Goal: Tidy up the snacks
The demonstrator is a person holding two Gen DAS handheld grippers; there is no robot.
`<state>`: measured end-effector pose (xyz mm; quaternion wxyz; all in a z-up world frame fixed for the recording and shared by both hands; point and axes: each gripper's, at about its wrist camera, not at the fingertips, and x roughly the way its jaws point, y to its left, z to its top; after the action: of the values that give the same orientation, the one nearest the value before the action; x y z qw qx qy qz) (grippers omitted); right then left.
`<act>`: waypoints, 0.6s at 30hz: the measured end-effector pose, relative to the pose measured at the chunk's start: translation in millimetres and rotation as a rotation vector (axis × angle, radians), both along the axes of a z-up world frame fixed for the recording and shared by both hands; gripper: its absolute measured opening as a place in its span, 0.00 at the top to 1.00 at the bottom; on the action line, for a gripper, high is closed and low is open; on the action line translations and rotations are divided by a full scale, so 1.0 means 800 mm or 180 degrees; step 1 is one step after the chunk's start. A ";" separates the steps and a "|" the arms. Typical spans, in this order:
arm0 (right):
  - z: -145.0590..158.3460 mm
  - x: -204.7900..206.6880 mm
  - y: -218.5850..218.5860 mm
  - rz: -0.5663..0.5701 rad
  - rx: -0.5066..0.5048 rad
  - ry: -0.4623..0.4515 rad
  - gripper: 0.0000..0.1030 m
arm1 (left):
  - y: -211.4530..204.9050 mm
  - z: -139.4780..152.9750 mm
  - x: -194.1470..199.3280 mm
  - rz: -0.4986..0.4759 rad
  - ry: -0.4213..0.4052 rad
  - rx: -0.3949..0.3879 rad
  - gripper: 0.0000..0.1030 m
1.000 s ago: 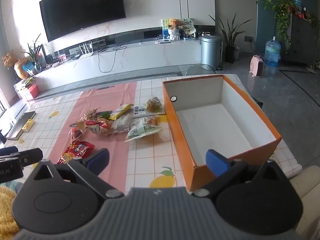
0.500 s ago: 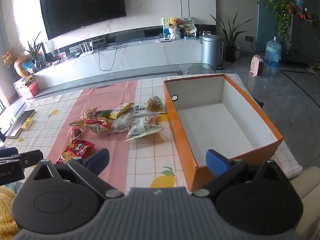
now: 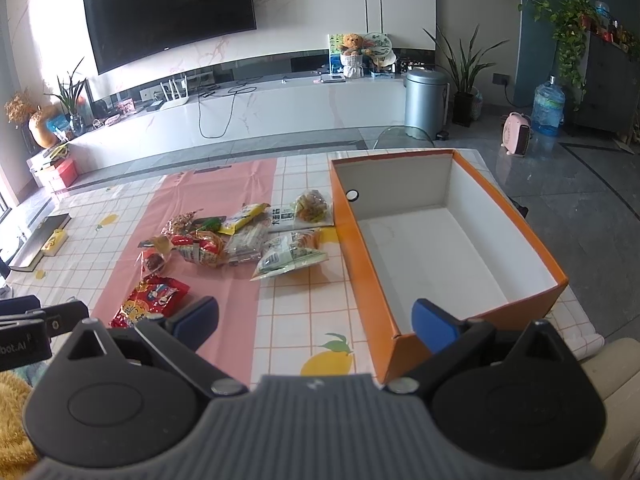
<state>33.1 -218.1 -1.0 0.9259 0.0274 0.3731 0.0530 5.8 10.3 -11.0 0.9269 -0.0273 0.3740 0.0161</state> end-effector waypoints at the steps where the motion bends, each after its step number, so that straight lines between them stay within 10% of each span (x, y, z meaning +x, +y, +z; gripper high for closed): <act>1: 0.000 0.001 0.000 0.0002 -0.0002 0.0006 0.04 | 0.000 0.000 0.000 0.0003 -0.0001 0.0000 0.18; 18: -0.001 0.001 0.000 -0.0005 -0.0002 0.0024 0.04 | 0.003 -0.002 0.000 0.0035 0.0030 -0.0043 0.18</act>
<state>34.2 -217.7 -1.9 0.9245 0.0275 0.3766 0.0521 6.0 12.9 -12.4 0.9248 -0.0356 0.3782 0.0189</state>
